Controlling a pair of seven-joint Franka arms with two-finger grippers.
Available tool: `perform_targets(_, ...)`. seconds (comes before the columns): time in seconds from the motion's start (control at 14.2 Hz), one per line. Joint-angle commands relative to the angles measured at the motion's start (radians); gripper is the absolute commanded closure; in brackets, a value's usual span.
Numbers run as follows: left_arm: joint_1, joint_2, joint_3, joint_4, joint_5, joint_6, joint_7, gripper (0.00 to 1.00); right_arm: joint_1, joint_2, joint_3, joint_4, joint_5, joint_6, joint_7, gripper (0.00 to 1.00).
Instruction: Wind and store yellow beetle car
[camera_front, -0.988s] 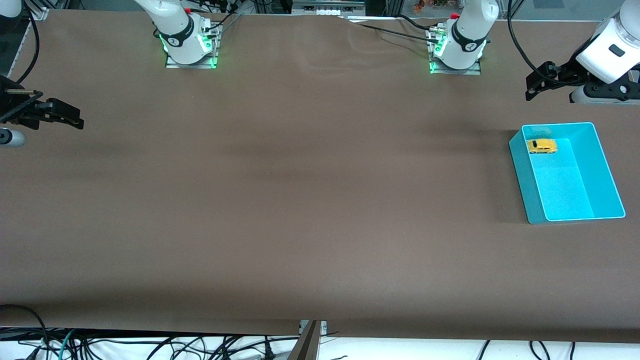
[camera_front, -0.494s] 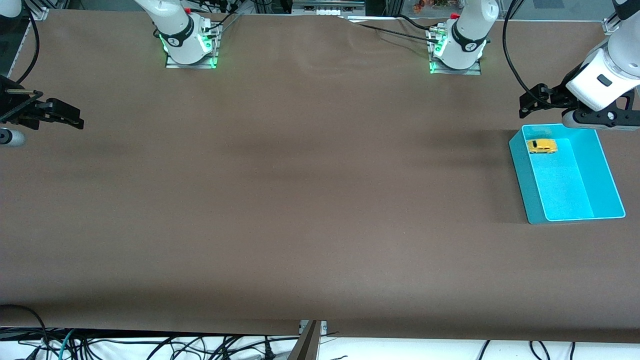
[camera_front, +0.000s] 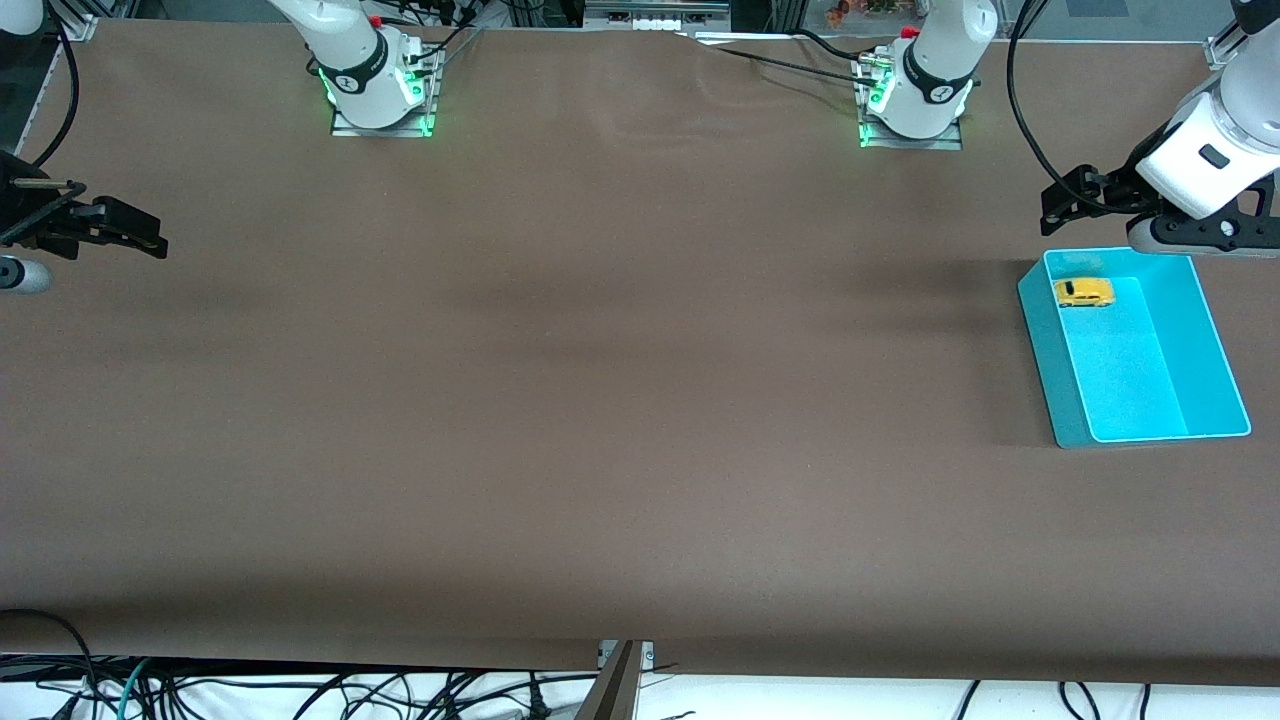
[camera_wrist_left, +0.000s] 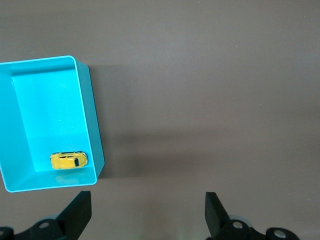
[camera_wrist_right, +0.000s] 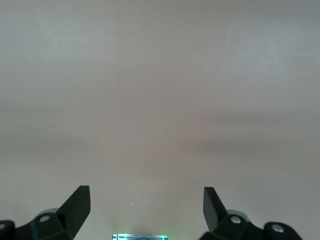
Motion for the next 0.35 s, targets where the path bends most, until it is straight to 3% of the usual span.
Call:
perform_targets(0.0,0.001,-0.001,-0.002,0.024,0.022,-0.023,-0.006,0.00,-0.005,0.005,0.004,0.015,-0.001,-0.004,0.010,0.00)
perform_targets(0.28,0.003,0.001,0.000,0.024,0.022,-0.023,-0.006,0.00,-0.005,0.005,0.004,0.015,-0.001,-0.004,0.010,0.00)
